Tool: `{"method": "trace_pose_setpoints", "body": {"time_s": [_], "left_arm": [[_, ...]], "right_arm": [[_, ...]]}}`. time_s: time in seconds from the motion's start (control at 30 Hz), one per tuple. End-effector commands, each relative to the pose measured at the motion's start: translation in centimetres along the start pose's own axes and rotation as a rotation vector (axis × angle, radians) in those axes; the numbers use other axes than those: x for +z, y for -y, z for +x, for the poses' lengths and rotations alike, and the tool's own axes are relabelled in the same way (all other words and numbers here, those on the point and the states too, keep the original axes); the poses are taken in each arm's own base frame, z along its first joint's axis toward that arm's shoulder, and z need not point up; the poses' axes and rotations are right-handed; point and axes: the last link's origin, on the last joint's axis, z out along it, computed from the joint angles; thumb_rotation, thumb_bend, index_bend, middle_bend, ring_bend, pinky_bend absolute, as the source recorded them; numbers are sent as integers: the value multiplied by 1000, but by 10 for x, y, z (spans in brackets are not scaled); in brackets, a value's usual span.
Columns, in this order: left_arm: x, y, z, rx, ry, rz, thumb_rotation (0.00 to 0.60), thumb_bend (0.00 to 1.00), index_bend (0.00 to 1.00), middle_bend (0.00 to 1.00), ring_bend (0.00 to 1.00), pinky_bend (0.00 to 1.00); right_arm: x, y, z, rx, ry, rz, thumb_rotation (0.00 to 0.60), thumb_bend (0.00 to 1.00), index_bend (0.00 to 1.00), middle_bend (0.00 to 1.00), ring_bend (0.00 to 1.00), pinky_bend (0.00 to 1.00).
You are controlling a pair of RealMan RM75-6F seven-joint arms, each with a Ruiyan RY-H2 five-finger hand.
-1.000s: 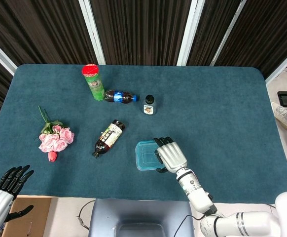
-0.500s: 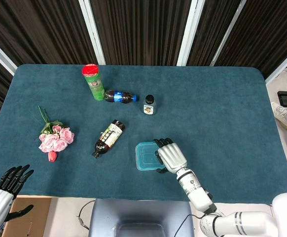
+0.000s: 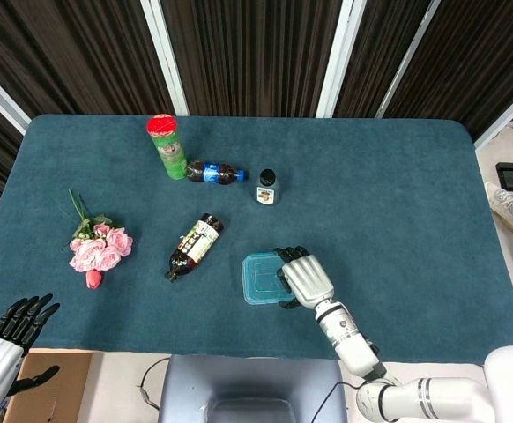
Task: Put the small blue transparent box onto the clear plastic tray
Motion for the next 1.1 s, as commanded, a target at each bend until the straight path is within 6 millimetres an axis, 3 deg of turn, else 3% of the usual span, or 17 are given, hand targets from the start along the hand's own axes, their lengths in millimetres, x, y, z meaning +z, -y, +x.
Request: {"method": "trace_pose_setpoints", "body": {"time_s": [0.03,1.1], "left_arm": [[0,0,0,1,0,1,600,427,0,16,16,100],[-1,0,1,1,-7,2,600,427,0,16,17,100]], "right_arm": [[1,0,0,8,1,-3,600,302,908,641,443,357],[2,-2,-5,16,3,14,600,302,909,642,445,357]]}}
